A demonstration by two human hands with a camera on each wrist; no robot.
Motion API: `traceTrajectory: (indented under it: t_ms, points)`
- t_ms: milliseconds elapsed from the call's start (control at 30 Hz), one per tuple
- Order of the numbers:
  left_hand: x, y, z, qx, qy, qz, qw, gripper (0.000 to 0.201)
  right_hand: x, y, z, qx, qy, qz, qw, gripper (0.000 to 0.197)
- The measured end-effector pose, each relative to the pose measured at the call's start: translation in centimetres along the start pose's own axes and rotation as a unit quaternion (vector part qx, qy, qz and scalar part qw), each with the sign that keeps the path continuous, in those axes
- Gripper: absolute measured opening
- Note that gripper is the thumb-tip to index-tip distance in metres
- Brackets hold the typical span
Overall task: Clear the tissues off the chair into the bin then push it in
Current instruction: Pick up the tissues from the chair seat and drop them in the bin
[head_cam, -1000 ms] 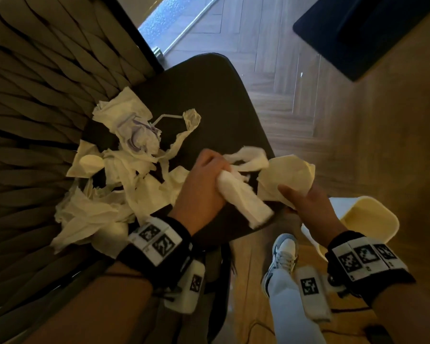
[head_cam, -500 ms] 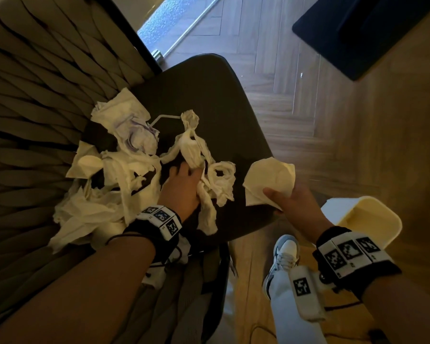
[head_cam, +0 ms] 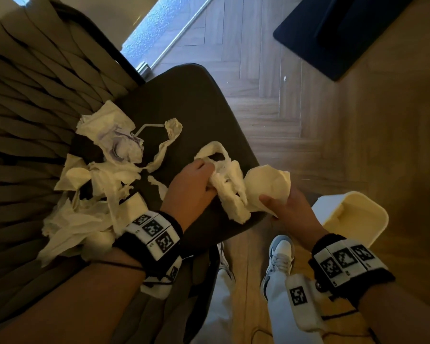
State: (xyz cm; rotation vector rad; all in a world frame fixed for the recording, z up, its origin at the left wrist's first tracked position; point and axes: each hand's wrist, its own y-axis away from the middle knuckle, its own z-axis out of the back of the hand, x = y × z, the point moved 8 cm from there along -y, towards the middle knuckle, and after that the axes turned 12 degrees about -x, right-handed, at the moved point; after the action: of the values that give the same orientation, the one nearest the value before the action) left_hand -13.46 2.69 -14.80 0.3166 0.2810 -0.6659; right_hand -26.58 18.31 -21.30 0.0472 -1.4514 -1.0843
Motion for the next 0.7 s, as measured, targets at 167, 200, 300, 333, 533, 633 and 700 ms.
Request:
traceTrajectory:
  t_ms: [167,200,300,333,533,633,700]
  points:
    - [-1.0,-2.4,-4.3,0.075,-0.068,0.018,0.995,0.052,-0.3,-0.8,-0.7,0.019,0.001,0.011,1.000,0.040]
    - [-1.4,-2.6,-5.1,0.093,-0.079,0.006,0.992,0.062,-0.2,-1.0,-0.8,0.020,0.001,0.016,1.000,0.038]
    - [-2.5,-2.8,-6.5,0.141,-0.149,-0.033,0.978,0.072,-0.1,-1.3,-1.1,0.020,0.008,0.024,0.999,0.043]
    - [-2.7,-2.9,-6.6,0.138,-0.164,-0.044,0.976,0.065,-0.1,-1.3,-1.1,0.021,0.011,0.019,1.000,0.043]
    - [-2.1,-2.6,-5.5,0.090,-0.158,-0.063,0.981,0.042,-0.6,-0.4,0.5,0.026,0.023,0.008,0.999,0.045]
    - [-0.3,-1.7,-3.7,0.054,-0.133,-0.050,0.988,0.040,-0.9,0.0,1.5,0.014,0.017,0.005,1.000,0.048]
    - [1.2,-1.4,-2.5,0.033,-0.130,-0.029,0.991,0.034,-1.1,0.4,2.1,0.003,0.014,0.006,1.000,0.048]
